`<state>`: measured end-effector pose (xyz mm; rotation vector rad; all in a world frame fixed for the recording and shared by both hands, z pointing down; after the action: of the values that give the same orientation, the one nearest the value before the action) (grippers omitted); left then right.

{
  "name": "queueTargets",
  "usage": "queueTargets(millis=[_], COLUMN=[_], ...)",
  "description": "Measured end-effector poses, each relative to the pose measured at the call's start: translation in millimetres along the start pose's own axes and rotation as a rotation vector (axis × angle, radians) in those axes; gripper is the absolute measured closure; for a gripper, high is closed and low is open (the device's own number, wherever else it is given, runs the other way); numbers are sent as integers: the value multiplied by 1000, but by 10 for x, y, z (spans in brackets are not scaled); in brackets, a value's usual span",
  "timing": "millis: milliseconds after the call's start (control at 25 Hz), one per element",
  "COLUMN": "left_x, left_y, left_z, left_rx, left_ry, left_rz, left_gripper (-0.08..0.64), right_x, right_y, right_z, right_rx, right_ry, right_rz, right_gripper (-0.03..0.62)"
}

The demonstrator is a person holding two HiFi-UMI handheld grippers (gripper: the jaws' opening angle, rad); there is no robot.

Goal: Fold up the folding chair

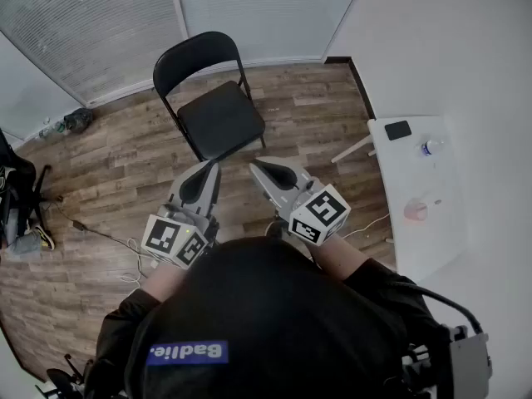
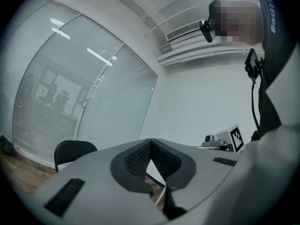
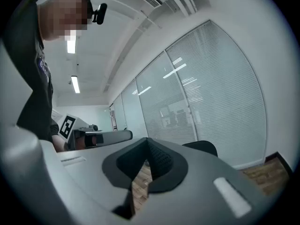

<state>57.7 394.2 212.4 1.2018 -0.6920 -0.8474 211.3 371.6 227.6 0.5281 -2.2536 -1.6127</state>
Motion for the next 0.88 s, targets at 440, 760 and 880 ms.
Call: queueTargets(millis=[440, 760, 880], left_x=[23, 51, 12], left_y=[38, 55, 72], left_z=[66, 83, 97], left_rx=[-8, -16, -18], left_ry=[-1, -10, -17], left_rz=[0, 8, 1], left_gripper=[558, 558, 558], right_x=[68, 90, 97], right_y=[10, -9, -5], right_z=[-18, -38, -22], right_rx=[-1, 9, 14], right_ry=[-11, -22, -25], right_rz=[-4, -19, -17], right_gripper=[597, 595, 595])
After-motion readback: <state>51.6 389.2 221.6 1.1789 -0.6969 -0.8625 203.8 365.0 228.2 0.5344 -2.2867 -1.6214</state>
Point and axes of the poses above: the fingertips, and each gripper's own axes: x forward along the fingers, z to its left, y out of its underside, the point moved 6 cm from there along -x, backward along the fingers, and after that the axes turned 4 degrees about x, right-handed, at the moved point
